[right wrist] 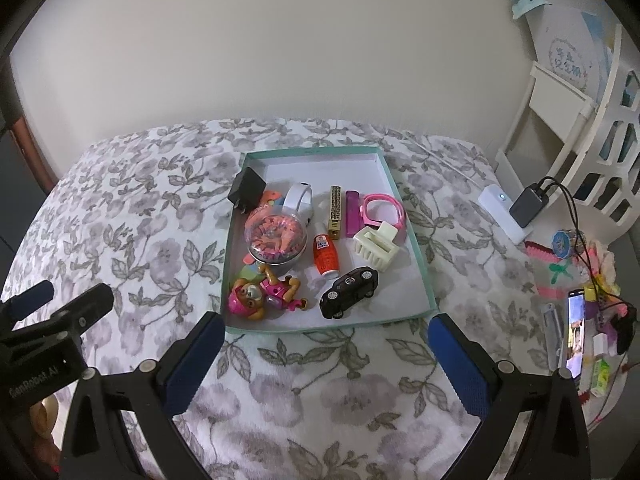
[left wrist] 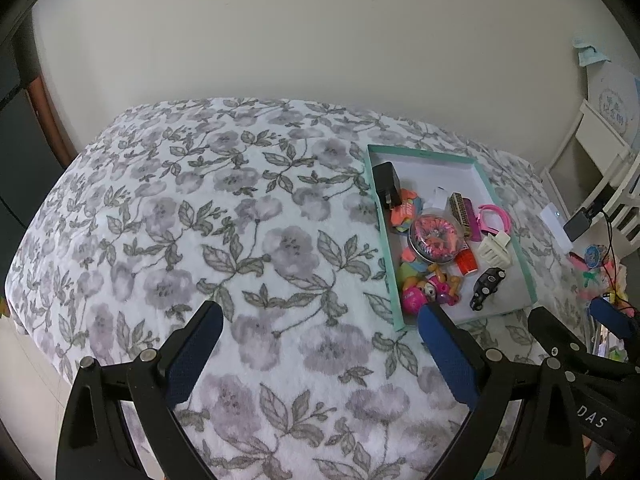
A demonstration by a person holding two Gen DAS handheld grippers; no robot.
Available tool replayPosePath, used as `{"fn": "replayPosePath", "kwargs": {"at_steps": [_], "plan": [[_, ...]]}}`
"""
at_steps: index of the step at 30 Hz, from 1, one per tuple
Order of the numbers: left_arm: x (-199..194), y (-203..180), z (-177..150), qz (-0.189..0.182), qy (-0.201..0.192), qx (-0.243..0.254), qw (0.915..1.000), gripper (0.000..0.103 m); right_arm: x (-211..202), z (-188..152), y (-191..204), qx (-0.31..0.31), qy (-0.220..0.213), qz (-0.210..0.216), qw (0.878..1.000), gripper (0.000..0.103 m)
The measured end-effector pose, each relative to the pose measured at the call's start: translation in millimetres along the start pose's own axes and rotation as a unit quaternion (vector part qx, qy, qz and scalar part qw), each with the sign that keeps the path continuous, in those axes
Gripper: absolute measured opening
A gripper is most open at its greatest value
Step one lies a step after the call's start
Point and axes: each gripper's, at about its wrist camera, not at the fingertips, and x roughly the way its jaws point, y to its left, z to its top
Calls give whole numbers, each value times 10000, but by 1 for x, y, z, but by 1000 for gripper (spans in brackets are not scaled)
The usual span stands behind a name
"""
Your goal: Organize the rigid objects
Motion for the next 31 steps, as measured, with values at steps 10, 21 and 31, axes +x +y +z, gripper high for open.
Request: {"fn": "replayPosePath", "kwargs": {"at_steps": [10,21,31], "plan": [[-3,1,-1,56,-39,-59,10000,98,-7,0,1,-46,-94,-13,9999,103],[-2,-1,-1,186,-33,5,9998,98,-8,1,1,-51,-111,-16,9999,103],[-3,-1,-1,304,-132,21,9994,98,-8,3,0,-59,-128,-21,9999,103]]}}
